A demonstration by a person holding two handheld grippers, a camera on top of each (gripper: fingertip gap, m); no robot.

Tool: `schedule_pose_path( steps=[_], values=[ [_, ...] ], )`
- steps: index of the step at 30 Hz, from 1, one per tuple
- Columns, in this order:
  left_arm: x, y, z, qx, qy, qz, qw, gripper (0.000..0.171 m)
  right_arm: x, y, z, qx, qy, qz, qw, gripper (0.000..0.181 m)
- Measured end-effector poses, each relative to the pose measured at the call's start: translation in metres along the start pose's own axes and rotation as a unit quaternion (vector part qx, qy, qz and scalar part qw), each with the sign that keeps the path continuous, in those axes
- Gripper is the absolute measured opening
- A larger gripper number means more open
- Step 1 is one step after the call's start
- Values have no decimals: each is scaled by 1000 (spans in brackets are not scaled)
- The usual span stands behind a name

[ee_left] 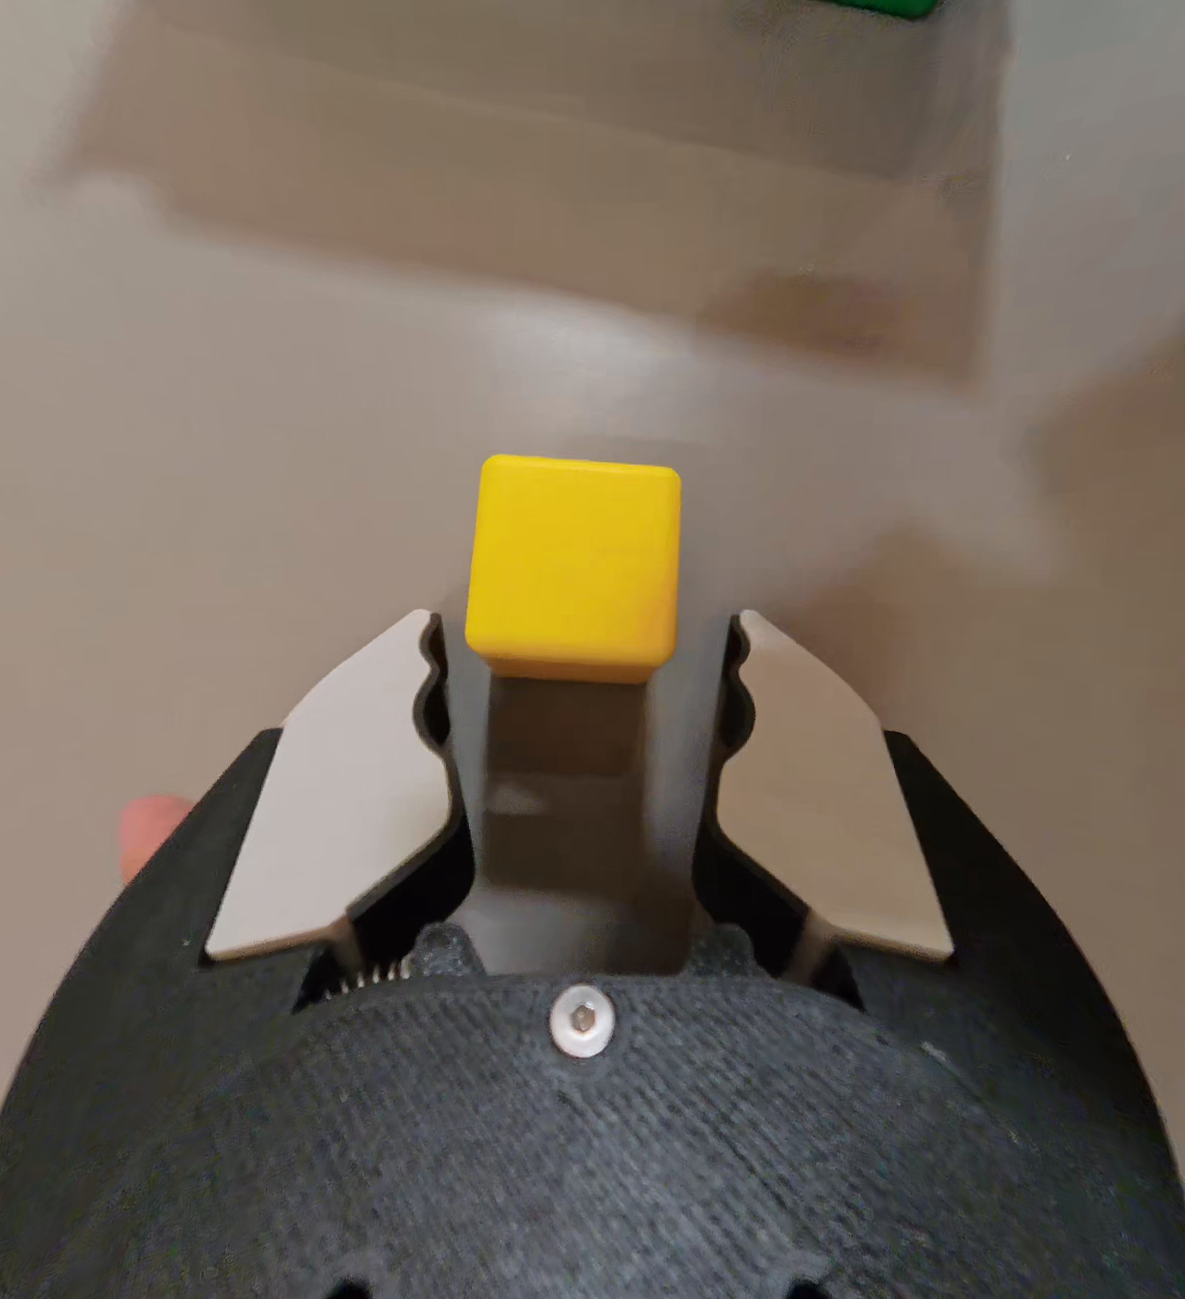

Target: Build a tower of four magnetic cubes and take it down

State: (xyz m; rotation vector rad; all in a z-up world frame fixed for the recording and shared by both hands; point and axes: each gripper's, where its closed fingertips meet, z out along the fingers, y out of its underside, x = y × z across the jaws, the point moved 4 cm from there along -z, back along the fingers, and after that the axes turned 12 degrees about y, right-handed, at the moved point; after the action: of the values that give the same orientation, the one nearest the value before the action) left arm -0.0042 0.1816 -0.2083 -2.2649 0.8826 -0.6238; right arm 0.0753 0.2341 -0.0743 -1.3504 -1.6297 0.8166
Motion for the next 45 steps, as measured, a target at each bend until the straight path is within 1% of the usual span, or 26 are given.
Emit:
schedule_pose_path(
  steps=[3, 5, 8, 9, 11, 12, 15, 20, 25, 28, 31, 34, 36, 37, 39, 40, 42, 43, 45],
  values=[
    [0, 5, -6, 6, 13, -12, 1000, 80, -25, 22, 36, -26, -26, 6, 999, 78],
    [-1, 7, -12, 20, 20, -16, 999, 80, -35, 39, 54, -44, -36, 13, 998, 80],
    [-4, 5, -17, 41, 37, -33, 998, 80, -36, 63, 75, -76, -28, -2, 997, 86],
    [-5, 6, -17, 42, 38, -39, 998, 77, -35, 69, 80, -81, -25, -6, 996, 85],
    [-8, 10, -16, 22, 31, -46, 998, 71, -34, 74, 87, -79, -37, 8, 996, 82],
    [-9, 11, -16, 20, 27, -44, 998, 68, -34, 76, 88, -78, -46, 22, 996, 80],
    [-6, 15, -19, 17, 43, -33, 998, 70, -34, 76, 89, -79, -63, 41, 994, 74],
    [-5, 17, -24, 24, 65, -38, 997, 69, -45, 79, 85, -80, -88, 8, 993, 52],
    [-5, 17, -23, 22, 62, -36, 997, 68, -48, 81, 79, -78, -97, -10, 992, 51],
    [-5, 17, -24, 27, 67, -40, 997, 68, -46, 72, 75, -59, -82, -2, 995, 50],
    [-6, 17, -25, 32, 69, -46, 996, 68, -41, 43, 57, -32, -78, 23, 996, 50],
    [-6, 18, -26, 30, 61, -45, 997, 68, -37, 12, 21, -19, -82, 50, 995, 50],
    [-6, 18, -25, 26, 56, -42, 997, 68, -27, 1, -7, -13, -42, 62, 997, 50],
    [-5, 18, -25, 24, 54, -40, 997, 68, -18, 1, -23, -24, -8, 58, 998, 50],
    [-5, 18, -24, 22, 52, -39, 998, 68, 12, 12, -58, -67, 93, 39, 993, 50],
    [-6, 18, -24, 22, 51, -39, 998, 68, 32, 21, -78, -100, 151, 28, 983, 50],
    [-6, 18, -24, 23, 51, -41, 998, 68, 71, 47, -117, -177, 259, 12, 950, 50],
    [-7, 17, -24, 24, 50, -43, 998, 68, 88, 61, -134, -213, 299, 14, 930, 50],
    [-7, 17, -23, 25, 48, -44, 998, 68, 113, 95, -157, -291, 335, 34, 896, 50]
  ],
)
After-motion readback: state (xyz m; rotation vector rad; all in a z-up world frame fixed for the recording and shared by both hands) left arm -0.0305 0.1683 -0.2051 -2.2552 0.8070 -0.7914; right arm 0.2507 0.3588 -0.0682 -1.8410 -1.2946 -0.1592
